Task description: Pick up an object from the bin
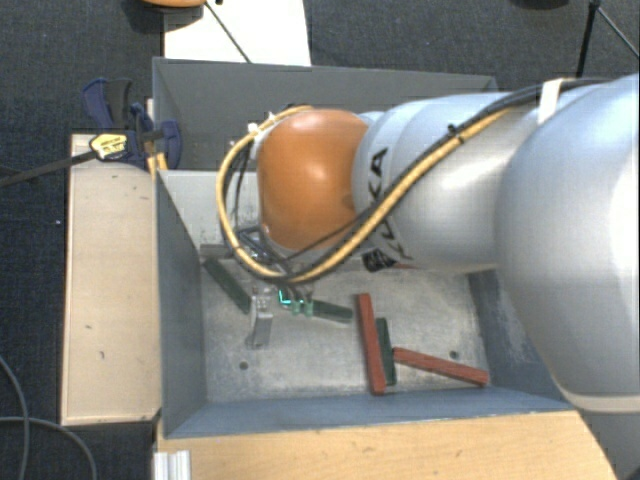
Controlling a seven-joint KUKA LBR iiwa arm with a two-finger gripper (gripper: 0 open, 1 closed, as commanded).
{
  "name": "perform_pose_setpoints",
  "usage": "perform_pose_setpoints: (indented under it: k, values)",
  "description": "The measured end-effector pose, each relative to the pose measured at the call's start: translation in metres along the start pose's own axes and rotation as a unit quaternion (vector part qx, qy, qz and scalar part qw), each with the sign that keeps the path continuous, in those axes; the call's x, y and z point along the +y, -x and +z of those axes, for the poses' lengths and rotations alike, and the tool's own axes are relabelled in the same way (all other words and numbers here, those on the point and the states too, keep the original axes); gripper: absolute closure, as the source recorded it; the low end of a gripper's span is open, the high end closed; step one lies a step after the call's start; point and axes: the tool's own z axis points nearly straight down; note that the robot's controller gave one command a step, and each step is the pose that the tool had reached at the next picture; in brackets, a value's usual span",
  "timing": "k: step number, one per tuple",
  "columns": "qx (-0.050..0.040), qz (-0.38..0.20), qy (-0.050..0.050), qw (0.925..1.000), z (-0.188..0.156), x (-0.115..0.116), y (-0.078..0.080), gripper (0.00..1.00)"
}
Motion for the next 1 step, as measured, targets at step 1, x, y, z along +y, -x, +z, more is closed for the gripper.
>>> perform_pose_setpoints:
  k: [1]
  values:
    - [-0.0037,0.003,0.001,1.0000,-0.0047,-0.0011,0.0020,0.00]
